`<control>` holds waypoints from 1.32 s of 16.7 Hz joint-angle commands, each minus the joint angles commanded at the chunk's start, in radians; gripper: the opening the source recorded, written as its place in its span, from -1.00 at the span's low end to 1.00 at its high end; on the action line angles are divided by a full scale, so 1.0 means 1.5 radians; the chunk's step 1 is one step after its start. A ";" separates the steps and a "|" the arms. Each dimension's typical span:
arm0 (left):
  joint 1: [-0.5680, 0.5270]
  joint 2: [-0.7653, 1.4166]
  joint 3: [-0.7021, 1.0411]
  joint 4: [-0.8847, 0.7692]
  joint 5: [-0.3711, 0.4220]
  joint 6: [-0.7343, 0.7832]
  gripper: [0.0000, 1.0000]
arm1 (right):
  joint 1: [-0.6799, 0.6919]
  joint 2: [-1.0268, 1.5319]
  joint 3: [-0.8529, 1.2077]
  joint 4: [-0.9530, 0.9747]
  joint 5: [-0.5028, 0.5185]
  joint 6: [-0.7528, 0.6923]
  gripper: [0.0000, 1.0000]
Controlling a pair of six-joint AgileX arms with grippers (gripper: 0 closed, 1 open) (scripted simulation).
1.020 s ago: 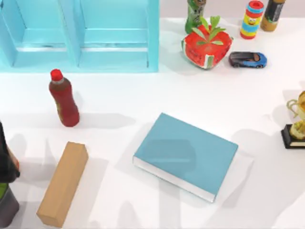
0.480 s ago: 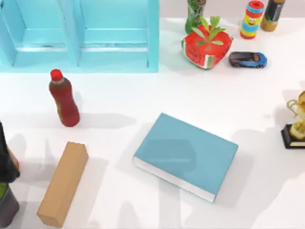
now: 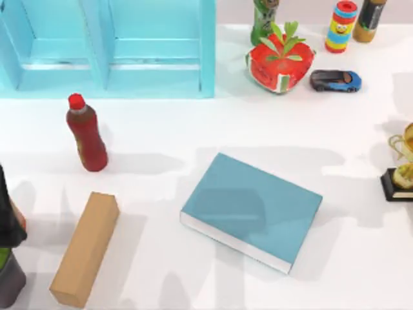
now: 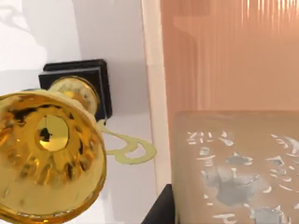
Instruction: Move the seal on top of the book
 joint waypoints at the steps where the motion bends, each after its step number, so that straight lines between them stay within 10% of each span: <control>1: 0.000 0.000 0.000 0.000 0.000 0.000 1.00 | 0.026 -0.003 0.009 -0.029 -0.007 0.009 -1.00; 12: 0.000 0.000 0.000 0.000 0.000 0.000 1.00 | 0.090 -0.003 0.033 -0.067 -0.021 0.048 -1.00; 22: 0.000 0.000 0.000 0.000 0.000 0.000 1.00 | 0.397 0.121 0.078 0.058 -0.031 0.349 -1.00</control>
